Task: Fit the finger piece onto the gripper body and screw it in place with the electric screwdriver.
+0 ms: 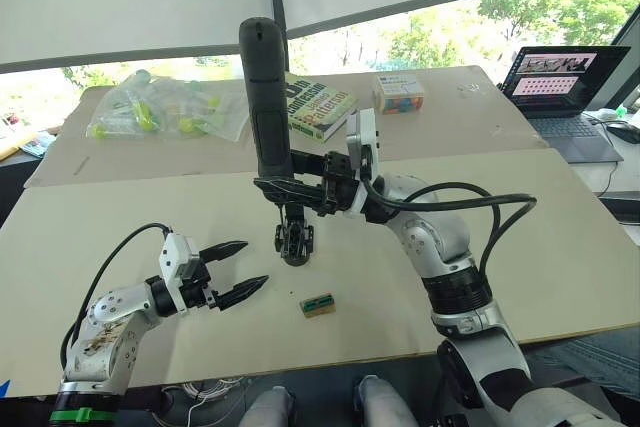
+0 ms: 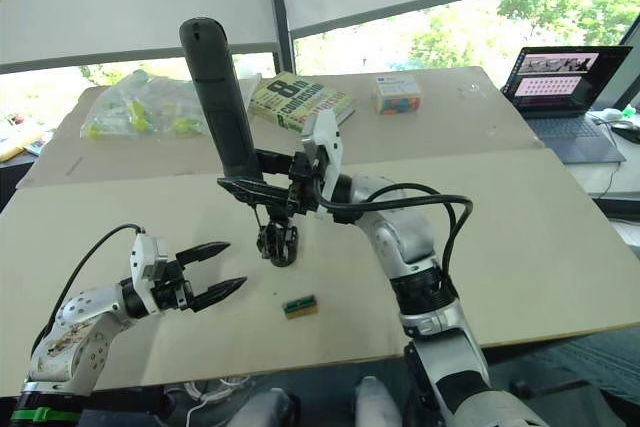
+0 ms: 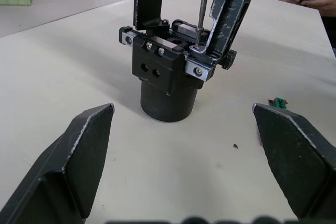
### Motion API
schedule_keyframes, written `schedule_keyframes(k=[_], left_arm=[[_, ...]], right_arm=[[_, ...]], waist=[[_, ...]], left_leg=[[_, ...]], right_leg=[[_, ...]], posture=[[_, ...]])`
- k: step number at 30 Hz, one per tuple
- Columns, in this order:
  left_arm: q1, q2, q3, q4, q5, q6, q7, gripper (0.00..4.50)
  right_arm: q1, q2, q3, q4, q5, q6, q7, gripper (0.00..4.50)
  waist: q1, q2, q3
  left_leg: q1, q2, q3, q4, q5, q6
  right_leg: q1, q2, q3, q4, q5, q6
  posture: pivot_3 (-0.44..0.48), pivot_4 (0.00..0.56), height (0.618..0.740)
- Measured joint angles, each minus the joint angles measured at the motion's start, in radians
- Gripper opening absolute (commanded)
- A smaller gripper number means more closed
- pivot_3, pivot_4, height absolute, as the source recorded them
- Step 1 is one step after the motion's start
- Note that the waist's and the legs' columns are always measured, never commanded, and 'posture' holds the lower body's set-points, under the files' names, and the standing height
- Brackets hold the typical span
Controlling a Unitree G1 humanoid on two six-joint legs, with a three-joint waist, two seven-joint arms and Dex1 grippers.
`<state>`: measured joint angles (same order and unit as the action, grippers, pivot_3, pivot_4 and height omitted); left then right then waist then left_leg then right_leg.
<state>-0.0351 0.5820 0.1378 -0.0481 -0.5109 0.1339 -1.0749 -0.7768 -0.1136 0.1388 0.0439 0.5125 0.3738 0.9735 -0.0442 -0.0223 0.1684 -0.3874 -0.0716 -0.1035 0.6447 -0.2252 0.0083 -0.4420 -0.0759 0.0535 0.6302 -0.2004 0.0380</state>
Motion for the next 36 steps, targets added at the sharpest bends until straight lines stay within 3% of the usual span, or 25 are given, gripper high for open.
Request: schedule_keyframes(k=[36], left_arm=[[-0.006,-0.018,-0.005,0.023,0.001,-0.025,-0.004,4.5]], right_arm=[[0.012,-0.005,0.005,0.006,-0.029,-0.038,0.009,1.95]], waist=[[0.0,0.0,0.0]], left_leg=[[0.0,0.0,0.0,0.0,0.0,0.0]], right_leg=[[0.0,-0.001,-0.002,0.0,0.0,-0.001]], posture=[[0.0,0.15,0.74]])
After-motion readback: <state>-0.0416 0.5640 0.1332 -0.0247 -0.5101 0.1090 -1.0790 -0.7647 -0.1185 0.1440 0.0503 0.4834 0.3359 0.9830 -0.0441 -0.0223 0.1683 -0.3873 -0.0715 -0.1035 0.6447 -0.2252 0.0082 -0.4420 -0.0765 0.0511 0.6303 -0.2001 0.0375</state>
